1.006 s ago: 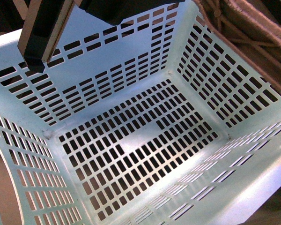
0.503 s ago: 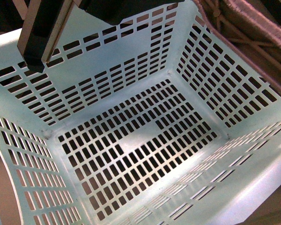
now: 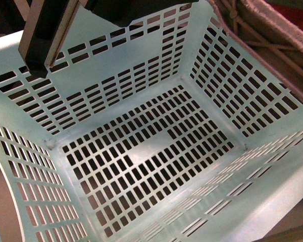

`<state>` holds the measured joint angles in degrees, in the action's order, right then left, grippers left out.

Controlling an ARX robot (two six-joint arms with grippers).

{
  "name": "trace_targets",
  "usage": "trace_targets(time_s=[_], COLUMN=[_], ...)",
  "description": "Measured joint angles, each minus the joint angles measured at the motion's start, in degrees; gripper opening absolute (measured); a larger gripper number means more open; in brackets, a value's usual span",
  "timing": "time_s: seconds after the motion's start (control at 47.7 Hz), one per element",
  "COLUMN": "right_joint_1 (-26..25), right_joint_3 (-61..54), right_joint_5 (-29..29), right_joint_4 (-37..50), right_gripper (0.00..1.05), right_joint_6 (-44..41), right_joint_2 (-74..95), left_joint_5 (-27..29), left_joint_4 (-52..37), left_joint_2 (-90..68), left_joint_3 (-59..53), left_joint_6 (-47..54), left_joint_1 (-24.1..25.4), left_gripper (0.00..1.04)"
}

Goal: Pick apple with right arm and hold basket with left

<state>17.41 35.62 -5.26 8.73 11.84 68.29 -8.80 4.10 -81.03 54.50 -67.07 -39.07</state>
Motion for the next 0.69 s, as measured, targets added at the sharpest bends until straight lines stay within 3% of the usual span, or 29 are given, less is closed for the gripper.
trace_targets(time_s=[0.272,0.398,0.461,0.566,0.692], right_joint_1=[4.5,4.8,4.4,2.8,-1.4], right_joint_3=[-1.9,-2.3,-2.3,-2.5,-3.0], right_joint_5=[0.7,2.2,3.3,7.2,17.7], right_joint_4=[0.4,1.0,1.4,1.8,-0.1], right_gripper=[0.8,0.97,0.96,0.96,0.96], right_joint_6=[2.7,4.0,4.5,5.1,5.1], right_joint_2=[1.4,1.4,1.2,-0.7,-5.9], left_joint_5=[-0.1,-0.1,0.0,0.0,0.2], left_joint_4=[0.0,0.0,0.0,0.0,0.1], left_joint_2=[0.0,0.0,0.0,0.0,-0.4], left_joint_3=[0.0,0.0,0.0,0.0,0.0], left_joint_6=[0.0,0.0,0.0,0.0,0.8], left_joint_1=[0.0,0.0,0.0,0.0,0.0], left_gripper=[0.07,0.07,0.07,0.07,0.07])
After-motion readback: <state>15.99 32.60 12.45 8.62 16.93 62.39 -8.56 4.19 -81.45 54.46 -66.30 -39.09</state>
